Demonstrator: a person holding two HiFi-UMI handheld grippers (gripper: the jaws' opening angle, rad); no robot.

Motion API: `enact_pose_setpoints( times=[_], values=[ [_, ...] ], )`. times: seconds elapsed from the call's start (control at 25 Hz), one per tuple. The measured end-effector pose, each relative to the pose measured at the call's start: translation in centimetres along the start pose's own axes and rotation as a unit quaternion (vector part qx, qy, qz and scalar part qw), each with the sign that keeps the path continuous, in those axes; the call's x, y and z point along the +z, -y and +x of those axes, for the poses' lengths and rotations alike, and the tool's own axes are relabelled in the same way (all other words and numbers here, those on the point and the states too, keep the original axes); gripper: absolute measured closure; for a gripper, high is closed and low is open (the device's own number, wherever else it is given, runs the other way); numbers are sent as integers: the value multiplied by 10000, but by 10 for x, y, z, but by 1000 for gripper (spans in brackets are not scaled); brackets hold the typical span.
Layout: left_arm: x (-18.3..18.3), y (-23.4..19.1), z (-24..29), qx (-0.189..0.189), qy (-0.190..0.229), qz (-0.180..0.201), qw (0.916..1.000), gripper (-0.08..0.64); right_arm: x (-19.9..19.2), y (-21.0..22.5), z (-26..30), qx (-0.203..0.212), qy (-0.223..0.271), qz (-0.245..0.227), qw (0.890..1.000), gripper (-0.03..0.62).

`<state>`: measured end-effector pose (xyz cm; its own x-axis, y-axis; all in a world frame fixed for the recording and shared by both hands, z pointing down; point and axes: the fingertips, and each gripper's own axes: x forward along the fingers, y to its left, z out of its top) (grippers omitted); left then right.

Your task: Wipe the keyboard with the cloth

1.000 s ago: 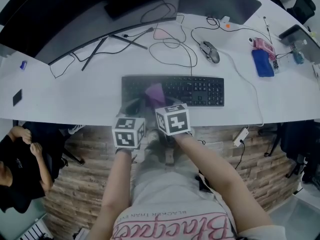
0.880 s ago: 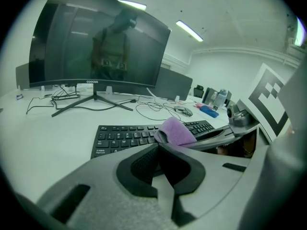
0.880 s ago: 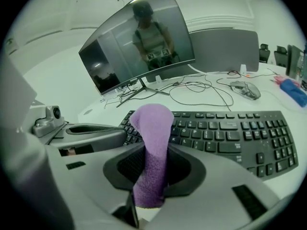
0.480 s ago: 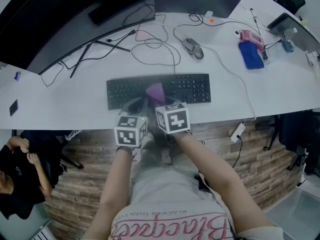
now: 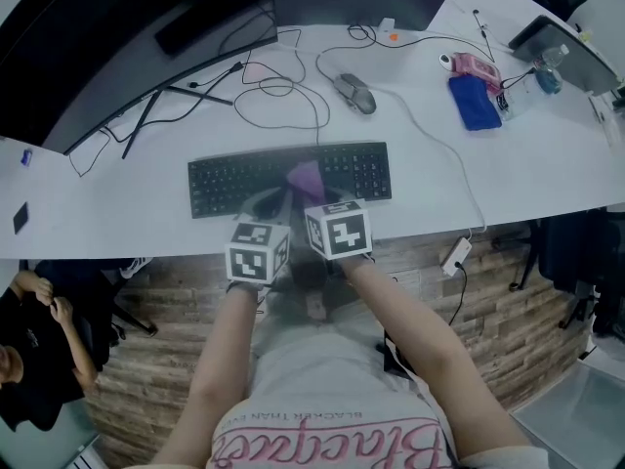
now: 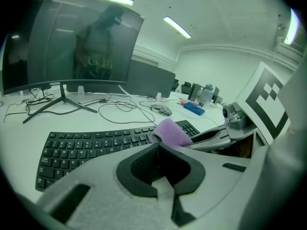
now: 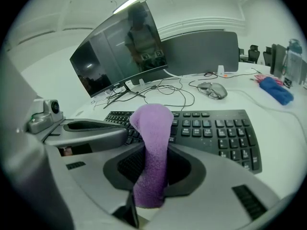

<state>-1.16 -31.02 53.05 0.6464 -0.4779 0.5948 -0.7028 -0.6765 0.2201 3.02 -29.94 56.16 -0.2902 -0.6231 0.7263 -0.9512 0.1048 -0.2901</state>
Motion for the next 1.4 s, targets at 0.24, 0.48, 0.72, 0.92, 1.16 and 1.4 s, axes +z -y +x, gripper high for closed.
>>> enact_pose_setpoints(
  times=[0.24,0.48,0.72,0.92,1.16,1.4],
  values=[
    [3,20,16,-60,-52,36,10000,552,-4,29,-14,-91,-5,20,10000,494],
    [7,46,36,-173,-111,108,9997,552,-6,56,-24,-108,-21,111,9999,494],
    [10,70,54,-266,-169,170,9994,552,-5,82,-36,-235,-64,-15,9997,494],
    [14,89,69,-348,-192,223,9990,552,-9,107,-48,-307,-60,61,9995,494],
    [20,110,83,-447,-182,361,9982,554,-12,132,-61,-389,-18,106,9992,494],
    [25,126,94,-467,-166,372,9981,552,-15,158,-75,-517,8,110,9986,494]
  ],
)
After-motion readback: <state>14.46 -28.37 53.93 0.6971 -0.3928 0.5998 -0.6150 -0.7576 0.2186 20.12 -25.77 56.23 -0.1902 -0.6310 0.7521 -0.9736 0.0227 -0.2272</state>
